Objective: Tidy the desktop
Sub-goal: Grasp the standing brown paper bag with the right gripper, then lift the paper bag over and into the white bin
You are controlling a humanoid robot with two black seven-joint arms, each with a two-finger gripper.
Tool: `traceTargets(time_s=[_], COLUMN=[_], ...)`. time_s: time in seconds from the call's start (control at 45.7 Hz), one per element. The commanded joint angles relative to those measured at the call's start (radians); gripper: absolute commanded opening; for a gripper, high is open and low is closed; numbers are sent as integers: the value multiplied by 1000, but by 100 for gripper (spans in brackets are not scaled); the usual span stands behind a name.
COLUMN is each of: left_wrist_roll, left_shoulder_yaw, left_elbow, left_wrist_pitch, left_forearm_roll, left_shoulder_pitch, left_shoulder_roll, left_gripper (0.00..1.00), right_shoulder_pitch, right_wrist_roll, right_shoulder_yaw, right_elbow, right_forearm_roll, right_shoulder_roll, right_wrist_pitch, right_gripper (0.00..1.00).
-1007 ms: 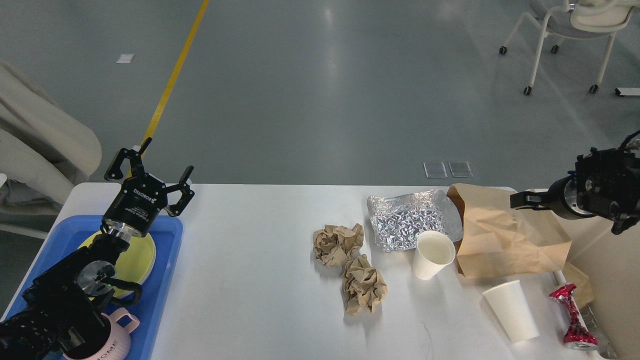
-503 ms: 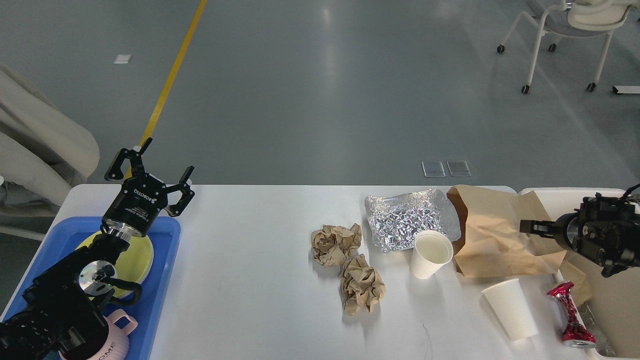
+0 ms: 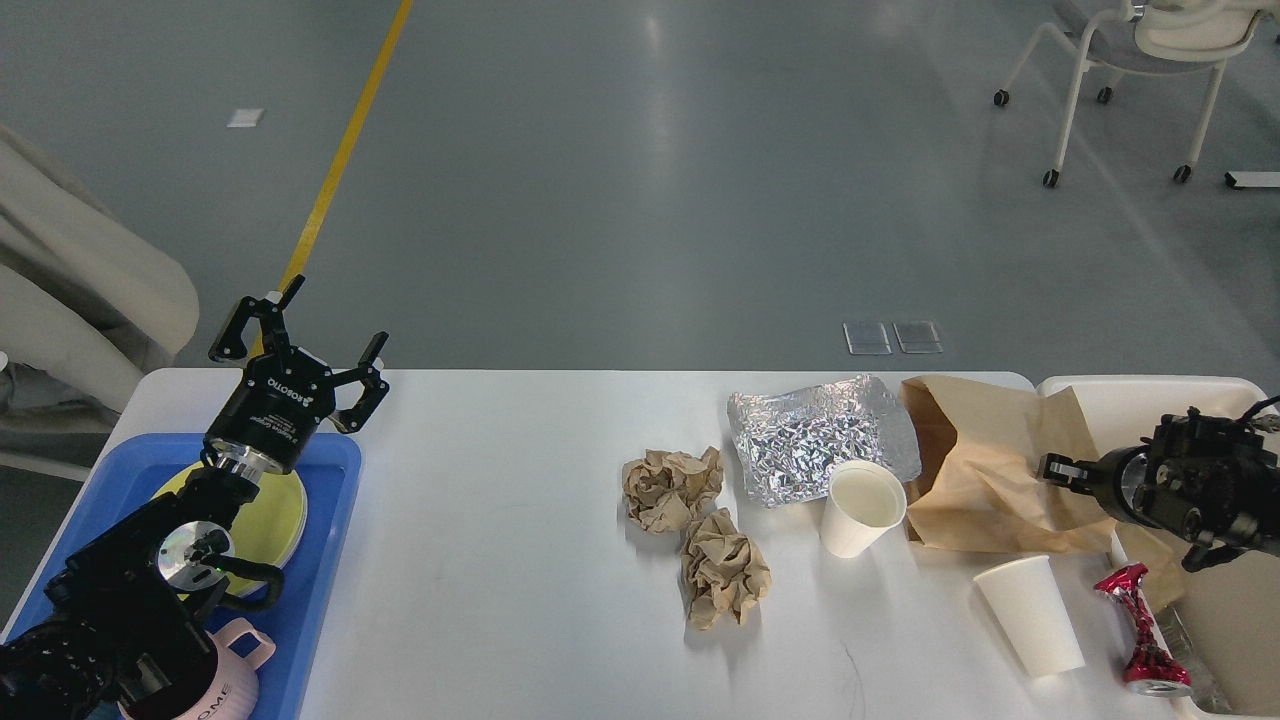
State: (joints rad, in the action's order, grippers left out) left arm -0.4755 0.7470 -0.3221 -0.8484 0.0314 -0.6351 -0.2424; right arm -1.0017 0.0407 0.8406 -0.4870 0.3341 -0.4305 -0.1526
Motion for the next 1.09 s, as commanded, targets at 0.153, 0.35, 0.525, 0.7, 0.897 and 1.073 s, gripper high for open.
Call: traceTargets(time_s=[0.153, 0.35, 0.525, 0.7, 0.897, 1.073], left_wrist_roll=[0, 0, 2, 2, 2, 2], left_shoulder_yaw=[0, 2, 2, 2, 2, 2], left_elbow=[0, 0, 0, 0, 0, 0], left_wrist_pitch=[-1, -1, 0, -1, 0, 0], left_forearm_roll=[1, -1, -1, 1, 1, 1], left_shoulder_pitch=[0, 0, 0, 0, 0, 0], left_shoulder_roll=[0, 0, 0, 0, 0, 0], left_gripper=[100, 100, 100, 100, 100, 100], right_shoulder_pitch=[-116, -302, -472, -771, -1179, -1282], right_wrist_roll=[7, 21, 28, 28, 42, 105], right_shoulder_yaw=[9, 26, 31, 43, 153, 232], right_elbow=[-51, -131, -163, -163, -205, -196], right_forearm_roll=[-72, -67, -67, -26, 98, 250], right_shoulder_roll=[-89, -191, -258, -344, -386, -389], right_wrist_pitch=[-157, -314, -430, -637, -782, -760], right_gripper=[0, 0, 0, 0, 0, 0])
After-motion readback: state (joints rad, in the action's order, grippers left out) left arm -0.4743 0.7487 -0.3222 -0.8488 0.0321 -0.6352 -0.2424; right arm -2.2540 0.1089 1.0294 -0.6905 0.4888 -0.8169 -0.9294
